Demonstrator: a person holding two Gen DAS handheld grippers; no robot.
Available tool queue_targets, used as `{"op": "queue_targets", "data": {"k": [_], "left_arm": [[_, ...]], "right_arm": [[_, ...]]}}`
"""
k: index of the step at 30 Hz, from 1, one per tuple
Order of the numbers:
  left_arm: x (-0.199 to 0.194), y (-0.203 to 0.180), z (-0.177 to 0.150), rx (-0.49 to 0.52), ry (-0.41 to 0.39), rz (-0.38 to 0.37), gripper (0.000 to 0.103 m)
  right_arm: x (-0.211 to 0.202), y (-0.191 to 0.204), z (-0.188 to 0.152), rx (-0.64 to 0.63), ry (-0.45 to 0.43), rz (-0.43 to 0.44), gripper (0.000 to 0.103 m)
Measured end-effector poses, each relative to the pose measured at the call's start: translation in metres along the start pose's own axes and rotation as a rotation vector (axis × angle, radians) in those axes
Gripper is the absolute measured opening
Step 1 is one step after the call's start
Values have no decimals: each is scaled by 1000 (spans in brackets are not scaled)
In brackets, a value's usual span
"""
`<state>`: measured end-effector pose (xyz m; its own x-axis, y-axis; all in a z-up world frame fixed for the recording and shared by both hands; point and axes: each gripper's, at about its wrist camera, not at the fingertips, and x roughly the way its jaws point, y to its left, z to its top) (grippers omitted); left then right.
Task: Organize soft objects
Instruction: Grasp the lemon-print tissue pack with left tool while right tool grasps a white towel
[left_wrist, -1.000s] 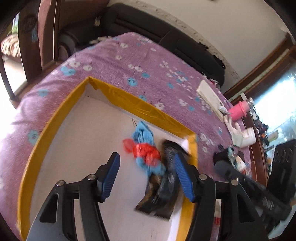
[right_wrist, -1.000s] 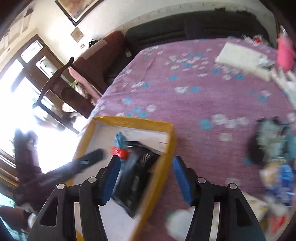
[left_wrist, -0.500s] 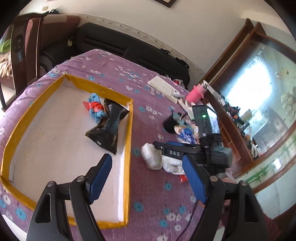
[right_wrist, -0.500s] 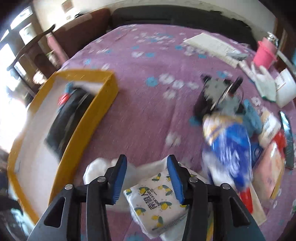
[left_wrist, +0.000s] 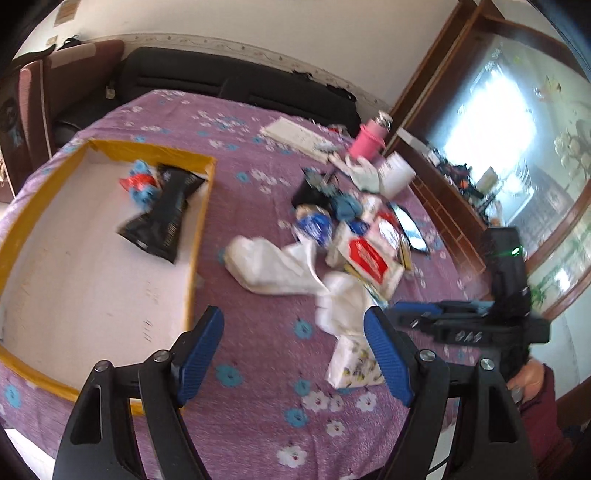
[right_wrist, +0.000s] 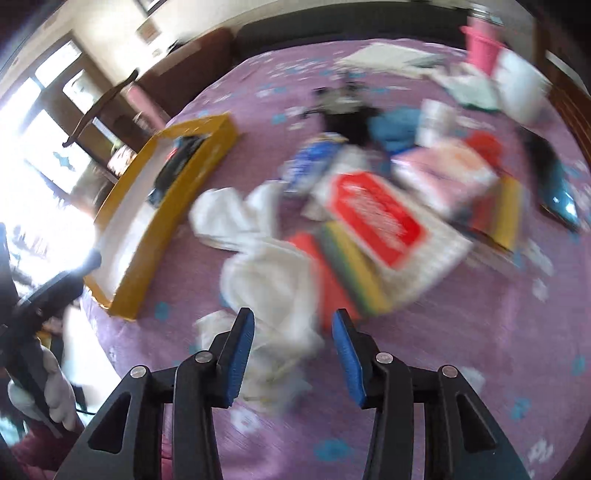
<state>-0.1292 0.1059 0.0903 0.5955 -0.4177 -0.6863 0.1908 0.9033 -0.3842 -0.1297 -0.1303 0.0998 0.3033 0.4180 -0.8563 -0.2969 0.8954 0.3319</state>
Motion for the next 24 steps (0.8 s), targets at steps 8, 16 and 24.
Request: {"op": "queue_targets", "data": {"k": [8,16,24], "left_arm": [[51,-50,-29,158,125,26,77],[94,-93,-46,393,139,75,85],[103,-102,-54,402,169,82,75]], "right_arm": [[-29,-51,-33,132,-87,-9,55],[-33,-63,-48,172,-116,13,57],[-32,-63,-51,171,-128,28,59]]}}
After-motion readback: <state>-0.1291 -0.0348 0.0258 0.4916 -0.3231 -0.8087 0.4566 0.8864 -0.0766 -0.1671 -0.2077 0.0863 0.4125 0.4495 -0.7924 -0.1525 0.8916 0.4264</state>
